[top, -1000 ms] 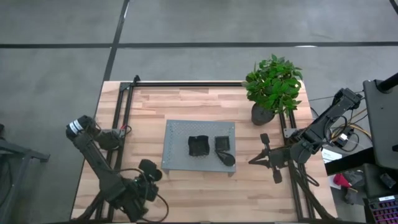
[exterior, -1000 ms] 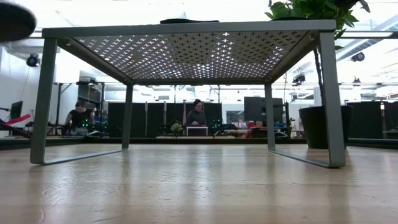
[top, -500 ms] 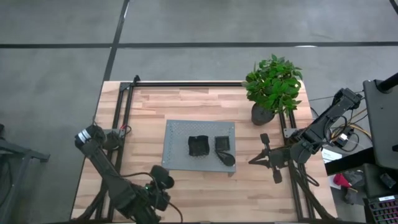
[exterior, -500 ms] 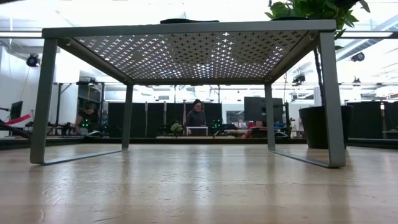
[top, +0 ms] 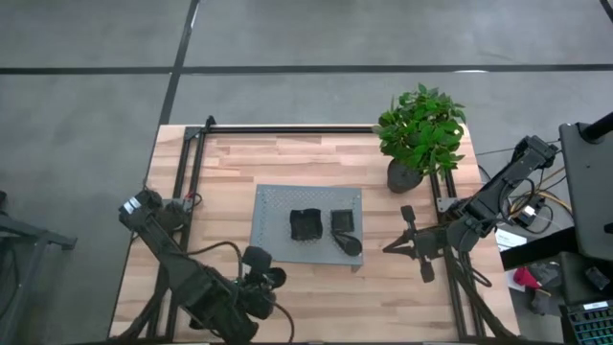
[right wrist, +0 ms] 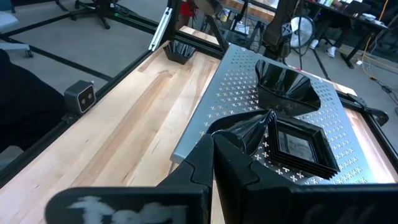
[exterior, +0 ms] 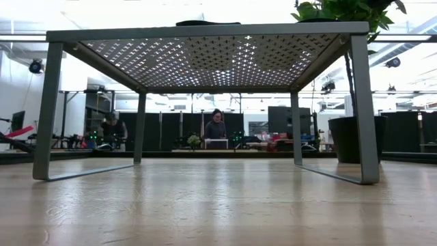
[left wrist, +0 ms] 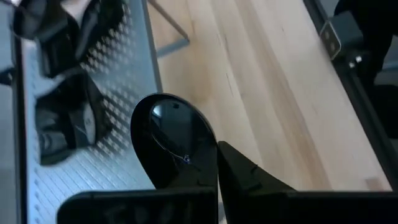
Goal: Pick & Place Mini shaped plates
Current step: Stack the drop-shaped plate on the drop-shaped plates on the shelf
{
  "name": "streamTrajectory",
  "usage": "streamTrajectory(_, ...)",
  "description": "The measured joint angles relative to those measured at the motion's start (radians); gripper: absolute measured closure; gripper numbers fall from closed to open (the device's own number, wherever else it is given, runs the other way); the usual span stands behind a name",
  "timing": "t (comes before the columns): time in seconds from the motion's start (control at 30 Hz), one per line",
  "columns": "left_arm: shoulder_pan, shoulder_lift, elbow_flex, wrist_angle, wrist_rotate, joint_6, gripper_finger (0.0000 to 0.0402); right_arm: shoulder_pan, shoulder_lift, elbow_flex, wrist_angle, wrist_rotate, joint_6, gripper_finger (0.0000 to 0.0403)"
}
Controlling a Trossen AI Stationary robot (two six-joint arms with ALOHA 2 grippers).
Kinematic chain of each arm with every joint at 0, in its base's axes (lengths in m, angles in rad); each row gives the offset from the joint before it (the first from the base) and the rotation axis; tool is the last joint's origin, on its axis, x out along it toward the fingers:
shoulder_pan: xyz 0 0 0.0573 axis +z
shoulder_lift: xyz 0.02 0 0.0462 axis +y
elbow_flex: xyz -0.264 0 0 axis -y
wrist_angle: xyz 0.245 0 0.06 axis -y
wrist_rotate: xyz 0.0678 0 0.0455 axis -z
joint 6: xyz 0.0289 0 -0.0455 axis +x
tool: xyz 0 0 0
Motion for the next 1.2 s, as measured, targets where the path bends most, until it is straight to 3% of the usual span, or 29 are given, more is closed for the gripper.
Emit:
streamTrajectory(0.77,0.12,0.0,0.007,0.411,-0.089,0.552,0.0401,0.0,0.0,0.0,0.0,0.0,0.0,0.0394)
streamTrajectory(1.2,0.258,0.043,0.001,0.472,-0.063,0.678,0.0401,0.0,0.0,0.0,0.0,0.0,0.0,0.0394)
